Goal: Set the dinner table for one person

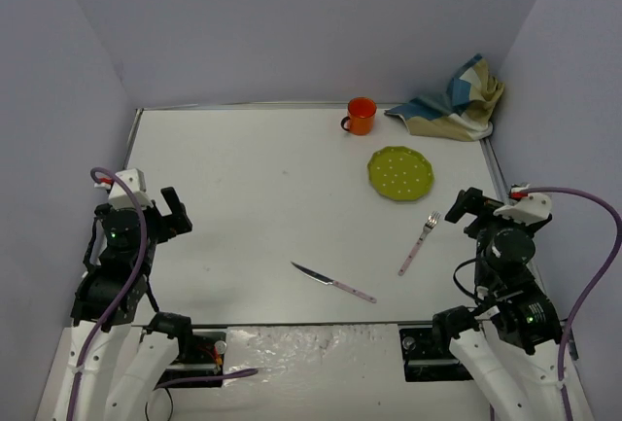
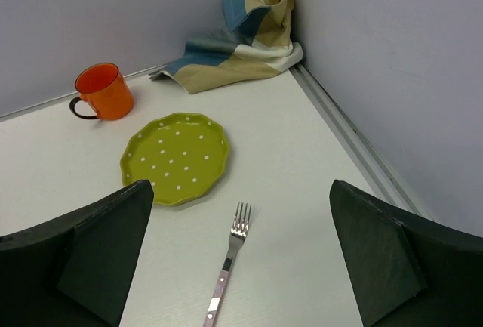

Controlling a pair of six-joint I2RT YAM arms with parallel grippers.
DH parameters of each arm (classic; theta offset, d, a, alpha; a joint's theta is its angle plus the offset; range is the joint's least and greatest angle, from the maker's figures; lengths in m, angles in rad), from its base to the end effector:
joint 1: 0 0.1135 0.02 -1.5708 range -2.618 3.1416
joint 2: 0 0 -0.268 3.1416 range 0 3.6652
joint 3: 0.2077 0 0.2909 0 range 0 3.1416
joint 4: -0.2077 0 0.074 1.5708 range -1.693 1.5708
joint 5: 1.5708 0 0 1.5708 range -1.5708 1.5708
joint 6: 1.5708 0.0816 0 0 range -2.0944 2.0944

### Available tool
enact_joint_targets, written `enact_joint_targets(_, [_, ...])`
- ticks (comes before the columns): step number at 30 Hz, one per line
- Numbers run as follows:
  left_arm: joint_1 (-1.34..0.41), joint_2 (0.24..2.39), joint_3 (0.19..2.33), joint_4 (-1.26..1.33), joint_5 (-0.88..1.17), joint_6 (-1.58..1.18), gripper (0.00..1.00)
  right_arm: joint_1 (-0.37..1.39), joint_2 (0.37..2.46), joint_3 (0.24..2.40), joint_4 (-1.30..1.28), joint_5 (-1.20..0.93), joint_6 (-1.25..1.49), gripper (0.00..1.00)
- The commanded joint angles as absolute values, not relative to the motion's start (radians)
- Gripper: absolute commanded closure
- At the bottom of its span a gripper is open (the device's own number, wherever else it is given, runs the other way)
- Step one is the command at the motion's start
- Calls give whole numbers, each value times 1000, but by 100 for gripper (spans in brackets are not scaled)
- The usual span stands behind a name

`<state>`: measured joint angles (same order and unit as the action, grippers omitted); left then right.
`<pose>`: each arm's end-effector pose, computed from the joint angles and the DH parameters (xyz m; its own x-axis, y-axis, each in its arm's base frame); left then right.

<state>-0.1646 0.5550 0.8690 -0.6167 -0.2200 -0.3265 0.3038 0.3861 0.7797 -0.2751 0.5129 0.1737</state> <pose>0.1914 -0.0137 0.3539 -0.2639 -0.2734 -0.9250 -0.1375 0.9598 -0.2445 0.1605 0.0084 0.3961 0.1464 0.2037 -0.9680 0.1817 0.9564 0.2288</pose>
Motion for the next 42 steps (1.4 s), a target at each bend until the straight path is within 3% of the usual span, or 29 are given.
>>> enact_joint_targets(1, [-170,623,939,-600,-201,-335,3,313,528,821,-199,543,245,0])
enact_joint_targets(8, [-175,743,1028,-676,-159,-389,3,309,975,982,-63,573,323,0])
enact_joint_targets(12, [-180,784,1028,-670,-106,-433,3,277,1274,1211,-51,605,335,0])
enact_joint_targets(21, [-184,853,1031,-681,-66,-412,3,101,1954,1716,-33,293,117,0])
enact_joint_targets(30, [-184,892,1026,-693,-71,-404,3,57,2300,2056,77,134,-189,0])
enact_joint_targets(42, [-184,908,1012,-740,-59,-468,3,28,2503,2111,231,113,-272,0])
